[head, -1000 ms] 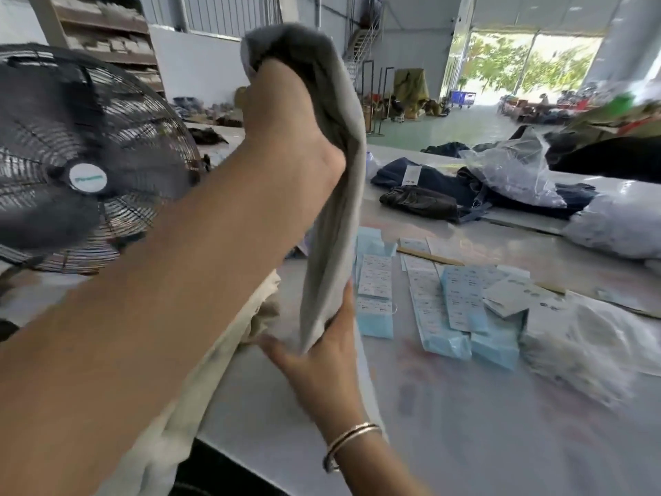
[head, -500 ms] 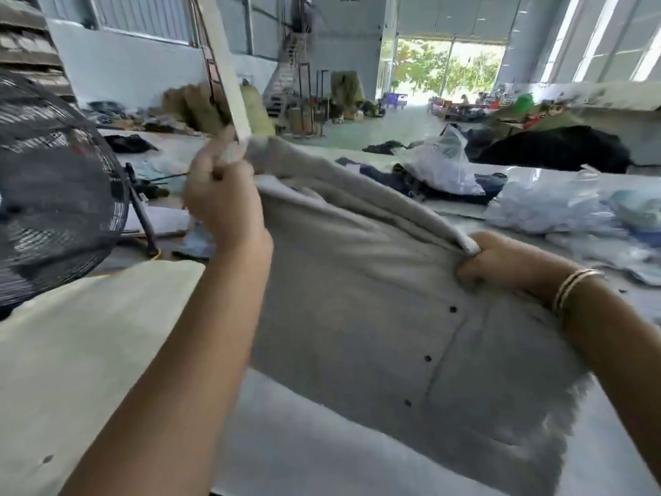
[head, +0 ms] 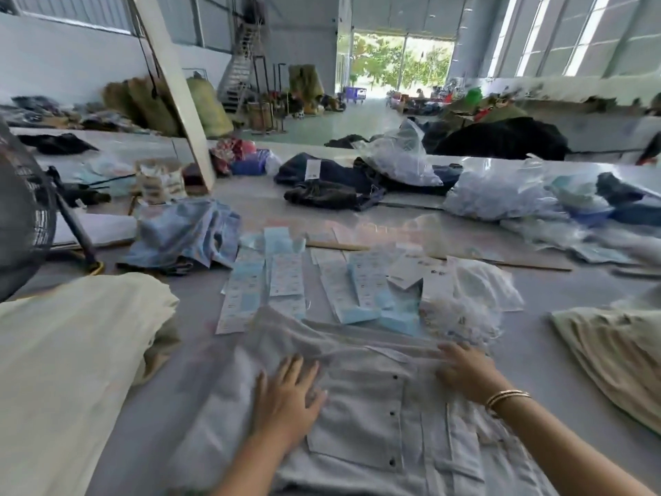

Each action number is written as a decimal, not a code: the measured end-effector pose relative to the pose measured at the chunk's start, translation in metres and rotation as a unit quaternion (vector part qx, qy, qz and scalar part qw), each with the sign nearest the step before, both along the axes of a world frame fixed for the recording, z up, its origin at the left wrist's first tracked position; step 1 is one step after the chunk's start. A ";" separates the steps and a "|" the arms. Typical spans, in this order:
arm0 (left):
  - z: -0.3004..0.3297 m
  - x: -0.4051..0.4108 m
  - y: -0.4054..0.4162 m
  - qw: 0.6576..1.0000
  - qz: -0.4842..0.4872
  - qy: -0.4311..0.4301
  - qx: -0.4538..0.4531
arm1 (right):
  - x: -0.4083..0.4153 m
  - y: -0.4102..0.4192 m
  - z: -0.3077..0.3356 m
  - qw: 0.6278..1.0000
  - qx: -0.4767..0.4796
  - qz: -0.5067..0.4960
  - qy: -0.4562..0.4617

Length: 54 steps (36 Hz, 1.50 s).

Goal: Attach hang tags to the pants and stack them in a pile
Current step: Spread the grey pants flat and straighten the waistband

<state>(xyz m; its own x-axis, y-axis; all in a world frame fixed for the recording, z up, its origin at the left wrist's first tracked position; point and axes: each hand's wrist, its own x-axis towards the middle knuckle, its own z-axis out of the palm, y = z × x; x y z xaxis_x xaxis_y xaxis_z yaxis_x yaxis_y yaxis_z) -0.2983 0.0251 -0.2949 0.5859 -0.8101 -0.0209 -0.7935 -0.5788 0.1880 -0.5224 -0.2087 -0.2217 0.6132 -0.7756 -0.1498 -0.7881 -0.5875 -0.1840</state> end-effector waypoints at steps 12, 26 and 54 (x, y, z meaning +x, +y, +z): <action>0.010 -0.017 -0.013 0.997 0.078 -0.013 -0.014 | -0.060 0.032 0.010 0.920 0.296 -0.184 -0.181; 0.046 -0.121 -0.048 0.653 0.007 0.694 -0.303 | 0.012 0.107 0.021 0.954 -0.062 0.000 -0.292; 0.028 -0.111 -0.052 0.747 0.091 0.555 -0.355 | 0.020 0.089 -0.009 0.805 0.217 -0.158 -0.529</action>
<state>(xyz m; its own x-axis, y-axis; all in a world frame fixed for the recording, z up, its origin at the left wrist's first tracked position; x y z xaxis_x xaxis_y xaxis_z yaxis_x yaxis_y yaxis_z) -0.4094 -0.0267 -0.2667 0.6282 -0.7573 -0.1786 0.1580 -0.1006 0.9823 -0.5029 -0.1193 -0.2305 0.3575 -0.9335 0.0271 -0.1540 -0.0875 -0.9842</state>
